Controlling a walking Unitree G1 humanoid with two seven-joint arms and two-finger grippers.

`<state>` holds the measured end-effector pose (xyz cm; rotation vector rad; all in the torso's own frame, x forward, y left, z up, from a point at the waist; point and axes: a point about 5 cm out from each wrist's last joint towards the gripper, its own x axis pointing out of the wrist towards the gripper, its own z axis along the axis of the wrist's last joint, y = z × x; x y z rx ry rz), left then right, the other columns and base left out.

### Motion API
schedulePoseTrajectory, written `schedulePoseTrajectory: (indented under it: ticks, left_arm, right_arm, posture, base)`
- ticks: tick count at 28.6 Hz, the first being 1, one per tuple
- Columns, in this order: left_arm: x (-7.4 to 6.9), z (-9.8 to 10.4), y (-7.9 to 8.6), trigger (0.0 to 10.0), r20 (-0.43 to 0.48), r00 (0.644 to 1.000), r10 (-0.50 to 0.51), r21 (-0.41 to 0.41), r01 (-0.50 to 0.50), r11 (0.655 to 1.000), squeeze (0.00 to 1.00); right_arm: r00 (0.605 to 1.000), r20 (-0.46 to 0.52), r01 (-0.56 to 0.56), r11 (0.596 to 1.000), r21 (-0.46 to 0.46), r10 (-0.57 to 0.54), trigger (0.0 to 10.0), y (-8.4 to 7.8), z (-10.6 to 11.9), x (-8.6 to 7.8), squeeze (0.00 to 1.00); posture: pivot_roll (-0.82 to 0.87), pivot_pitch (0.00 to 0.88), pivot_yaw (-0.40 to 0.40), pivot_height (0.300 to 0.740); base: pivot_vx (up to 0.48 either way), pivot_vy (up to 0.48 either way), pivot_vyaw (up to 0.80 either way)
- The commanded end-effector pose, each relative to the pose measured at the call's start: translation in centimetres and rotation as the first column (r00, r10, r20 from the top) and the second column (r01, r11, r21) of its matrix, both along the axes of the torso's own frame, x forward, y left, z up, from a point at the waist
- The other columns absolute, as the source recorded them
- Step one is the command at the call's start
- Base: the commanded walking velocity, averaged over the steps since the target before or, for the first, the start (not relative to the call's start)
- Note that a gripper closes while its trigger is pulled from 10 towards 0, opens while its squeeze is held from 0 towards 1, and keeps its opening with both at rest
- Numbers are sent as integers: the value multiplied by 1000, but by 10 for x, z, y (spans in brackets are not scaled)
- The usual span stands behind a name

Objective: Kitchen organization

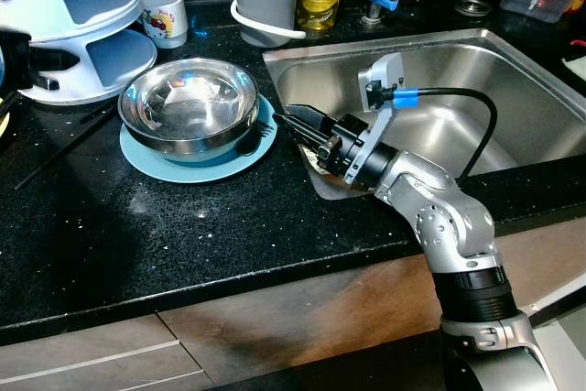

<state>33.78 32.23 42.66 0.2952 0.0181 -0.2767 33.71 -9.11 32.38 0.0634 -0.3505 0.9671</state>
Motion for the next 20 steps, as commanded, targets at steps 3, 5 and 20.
schedulePoseTrajectory:
  ticks: [3,5,20]
  left_arm:
    - [16,-29,1,10000,36,994,101,59,-103,993,0]
    - [21,-45,3,10000,48,985,164,162,-169,972,0]
    - [39,-112,-13,10000,-26,988,154,32,-153,988,1000]
  right_arm:
    - [1000,21,-19,1000,18,19,10000,3,5,-4,0]
    - [1000,19,-18,1000,20,18,10000,4,4,-4,0]
    - [1000,27,-16,1000,5,16,10000,6,3,-6,0]
  posture:
    - [8,270,-15,740]
    - [8,270,-15,740]
    - [-2,254,-15,740]
  base:
    - [0,0,0]
    - [0,0,0]
    - [0,0,0]
